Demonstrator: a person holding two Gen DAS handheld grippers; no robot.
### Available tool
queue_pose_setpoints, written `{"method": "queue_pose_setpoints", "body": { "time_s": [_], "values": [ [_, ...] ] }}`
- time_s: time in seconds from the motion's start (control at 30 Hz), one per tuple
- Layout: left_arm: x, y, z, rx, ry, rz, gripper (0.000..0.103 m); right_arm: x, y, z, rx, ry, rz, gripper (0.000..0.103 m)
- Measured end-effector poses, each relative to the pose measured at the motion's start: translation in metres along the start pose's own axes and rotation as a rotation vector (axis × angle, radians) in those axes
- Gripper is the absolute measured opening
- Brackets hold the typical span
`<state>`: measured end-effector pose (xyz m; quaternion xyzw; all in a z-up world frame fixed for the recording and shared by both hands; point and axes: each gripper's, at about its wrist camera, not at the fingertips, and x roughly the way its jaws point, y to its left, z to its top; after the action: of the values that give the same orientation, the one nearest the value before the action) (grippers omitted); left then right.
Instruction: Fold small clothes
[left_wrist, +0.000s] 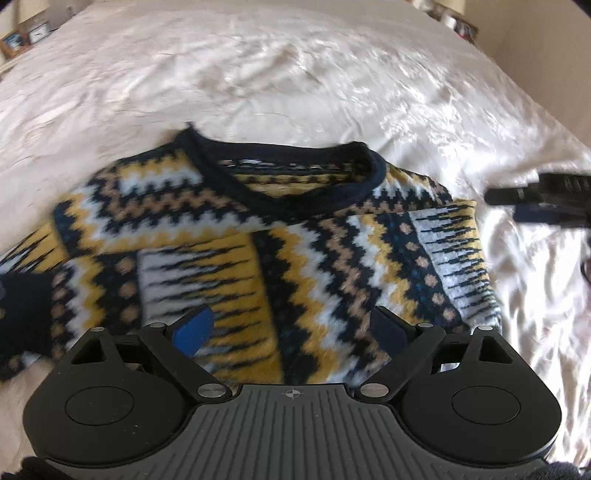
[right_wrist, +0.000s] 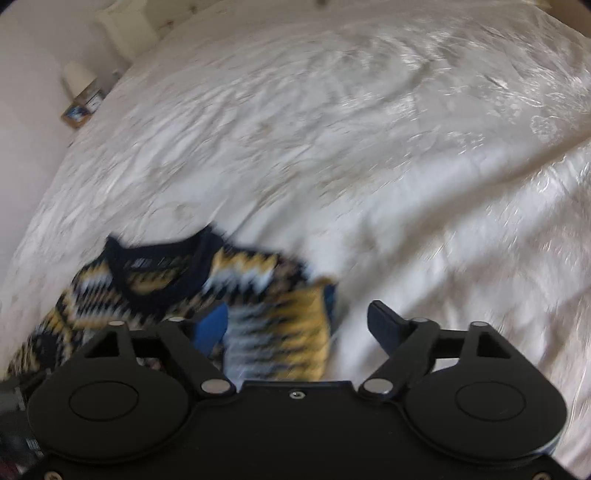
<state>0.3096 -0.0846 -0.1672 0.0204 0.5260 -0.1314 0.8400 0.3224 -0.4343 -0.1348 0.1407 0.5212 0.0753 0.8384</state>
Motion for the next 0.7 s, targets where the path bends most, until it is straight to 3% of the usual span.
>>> {"method": "queue_pose_setpoints", "body": {
  "time_s": [0.1, 0.37, 0.7],
  "values": [
    [-0.019, 0.015, -0.014, -0.037, -0.010, 0.027, 0.092, -0.008, 0.019, -0.024, -0.025, 0.024, 0.023, 0.103],
    [-0.067, 0.075, -0.055, -0.169, -0.035, 0.115, 0.092, -0.014, 0.068, -0.076, -0.047, 0.102, 0.072, 0.103],
    [-0.111, 0.171, -0.091, -0.326, -0.076, 0.234, 0.092, -0.021, 0.126, -0.129, -0.163, 0.116, 0.038, 0.103]
  ]
}}
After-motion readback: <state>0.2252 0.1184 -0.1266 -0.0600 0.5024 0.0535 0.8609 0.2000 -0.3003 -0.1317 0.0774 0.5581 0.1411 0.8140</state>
